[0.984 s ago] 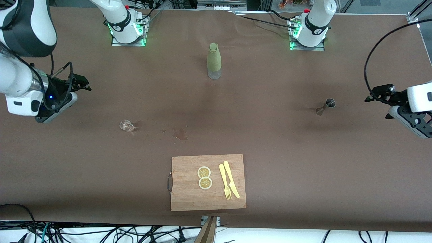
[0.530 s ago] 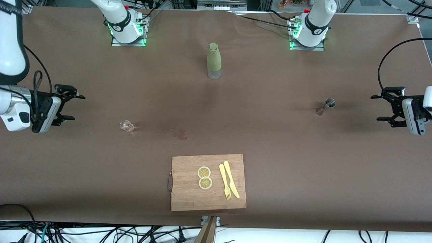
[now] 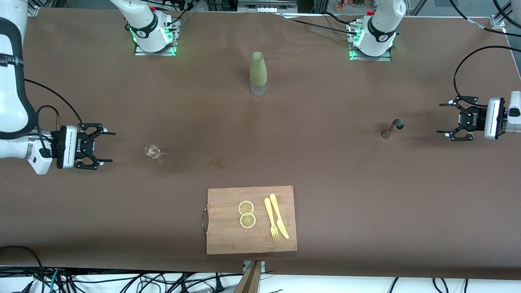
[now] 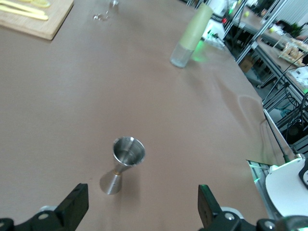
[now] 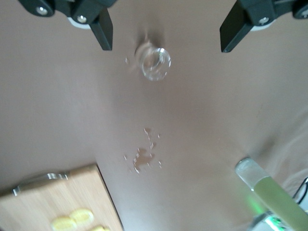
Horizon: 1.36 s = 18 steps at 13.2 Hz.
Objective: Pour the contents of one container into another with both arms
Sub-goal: 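Lower the right gripper to the glass cup while the left gripper reaches the jigger, then close the right gripper on the glass cup while the left gripper grips the jigger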
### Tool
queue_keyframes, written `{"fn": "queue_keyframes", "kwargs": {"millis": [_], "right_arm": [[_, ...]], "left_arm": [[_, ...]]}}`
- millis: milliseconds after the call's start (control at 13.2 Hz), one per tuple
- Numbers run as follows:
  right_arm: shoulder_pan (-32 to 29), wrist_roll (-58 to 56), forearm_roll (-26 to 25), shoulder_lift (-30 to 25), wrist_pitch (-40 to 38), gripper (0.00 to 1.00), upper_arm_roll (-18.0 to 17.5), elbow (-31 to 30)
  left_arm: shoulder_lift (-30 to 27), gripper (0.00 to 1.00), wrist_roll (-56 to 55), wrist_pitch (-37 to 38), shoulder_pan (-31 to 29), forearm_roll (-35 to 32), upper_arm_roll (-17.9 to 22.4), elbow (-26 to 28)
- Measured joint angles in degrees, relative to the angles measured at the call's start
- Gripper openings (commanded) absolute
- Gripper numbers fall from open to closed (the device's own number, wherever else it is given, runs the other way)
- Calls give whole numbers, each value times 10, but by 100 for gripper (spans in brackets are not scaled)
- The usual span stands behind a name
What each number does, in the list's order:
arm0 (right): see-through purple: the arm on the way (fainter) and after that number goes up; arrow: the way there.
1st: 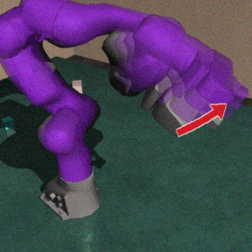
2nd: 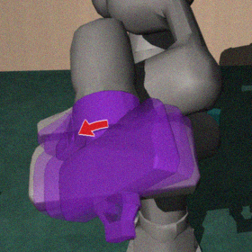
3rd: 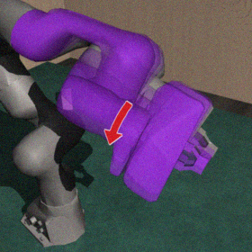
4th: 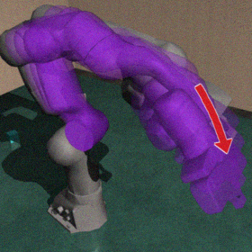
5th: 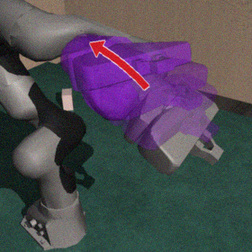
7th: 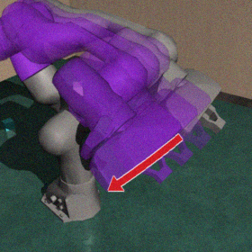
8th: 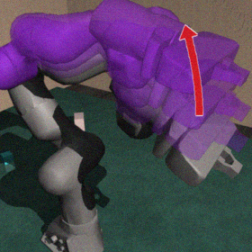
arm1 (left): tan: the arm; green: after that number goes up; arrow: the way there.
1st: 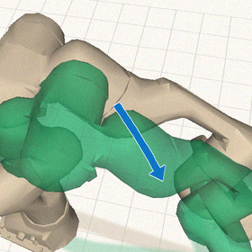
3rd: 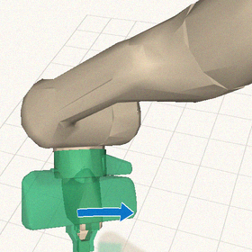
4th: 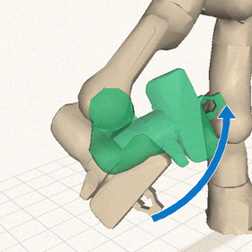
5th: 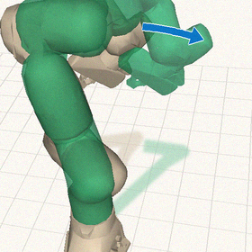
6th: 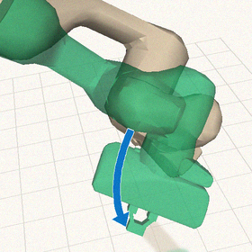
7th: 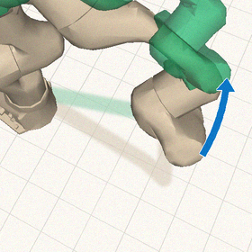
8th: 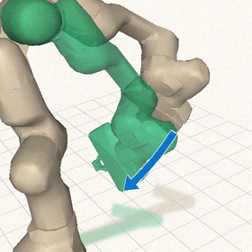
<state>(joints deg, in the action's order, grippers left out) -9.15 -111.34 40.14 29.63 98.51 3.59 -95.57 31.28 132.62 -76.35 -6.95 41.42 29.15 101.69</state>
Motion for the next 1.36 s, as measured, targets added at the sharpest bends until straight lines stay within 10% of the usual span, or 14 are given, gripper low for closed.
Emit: {"fn": "queue_keyframes", "kwargs": {"millis": [1363], "right_arm": [[-22,-337,226,200,14,99,-21,-5]], "left_arm": [[183,100,262,23,-43,249,-49,50]]}}
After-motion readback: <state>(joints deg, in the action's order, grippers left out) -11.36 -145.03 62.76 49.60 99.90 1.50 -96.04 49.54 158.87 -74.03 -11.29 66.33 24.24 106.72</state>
